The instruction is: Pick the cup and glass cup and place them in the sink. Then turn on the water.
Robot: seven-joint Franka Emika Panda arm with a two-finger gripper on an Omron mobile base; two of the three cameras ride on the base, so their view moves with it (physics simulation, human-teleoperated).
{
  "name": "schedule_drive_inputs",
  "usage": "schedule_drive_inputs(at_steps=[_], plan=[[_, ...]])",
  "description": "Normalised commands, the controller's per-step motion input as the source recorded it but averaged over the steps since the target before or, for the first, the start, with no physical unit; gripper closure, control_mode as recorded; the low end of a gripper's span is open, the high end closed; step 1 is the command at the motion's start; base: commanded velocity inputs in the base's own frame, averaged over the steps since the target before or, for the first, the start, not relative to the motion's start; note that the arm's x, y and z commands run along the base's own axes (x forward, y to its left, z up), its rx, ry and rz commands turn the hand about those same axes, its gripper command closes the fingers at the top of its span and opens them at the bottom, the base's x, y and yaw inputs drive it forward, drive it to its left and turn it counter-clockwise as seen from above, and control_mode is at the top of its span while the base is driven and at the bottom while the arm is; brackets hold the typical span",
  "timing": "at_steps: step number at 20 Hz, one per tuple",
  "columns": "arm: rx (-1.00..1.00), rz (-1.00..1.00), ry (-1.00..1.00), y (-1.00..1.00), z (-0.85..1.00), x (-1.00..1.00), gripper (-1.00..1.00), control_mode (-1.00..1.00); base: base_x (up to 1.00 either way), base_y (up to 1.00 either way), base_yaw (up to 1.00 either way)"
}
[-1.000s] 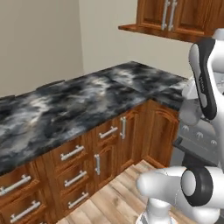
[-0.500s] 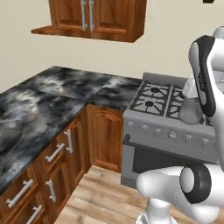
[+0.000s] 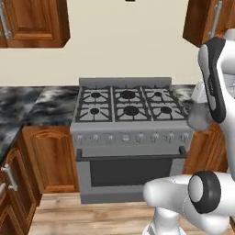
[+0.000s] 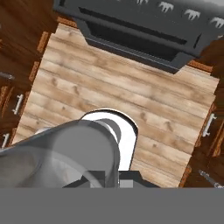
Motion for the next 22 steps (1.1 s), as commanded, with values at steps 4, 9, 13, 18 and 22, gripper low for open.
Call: schedule_drive_inputs(at_steps=[4, 9, 13, 18, 22], plan=[[0.0, 0.0, 0.0, 0.0, 0.0, 0.0, 1.0, 1.0, -0.27, -0.33, -0.69], [0.0, 0.0, 0.0, 0.0, 0.0, 0.0, 1.0, 1.0, -0.35, -0.22, -0.66], [0.0, 0.0, 0.0, 0.0, 0.0, 0.0, 1.0, 1.0, -0.33, -0.04, -0.58], [0.0, 0.0, 0.0, 0.0, 0.0, 0.0, 1.0, 1.0, -0.51, -0.11, -0.57], [0.0, 0.0, 0.0, 0.0, 0.0, 0.0, 1.0, 1.0, -0.29, 0.01, -0.64]])
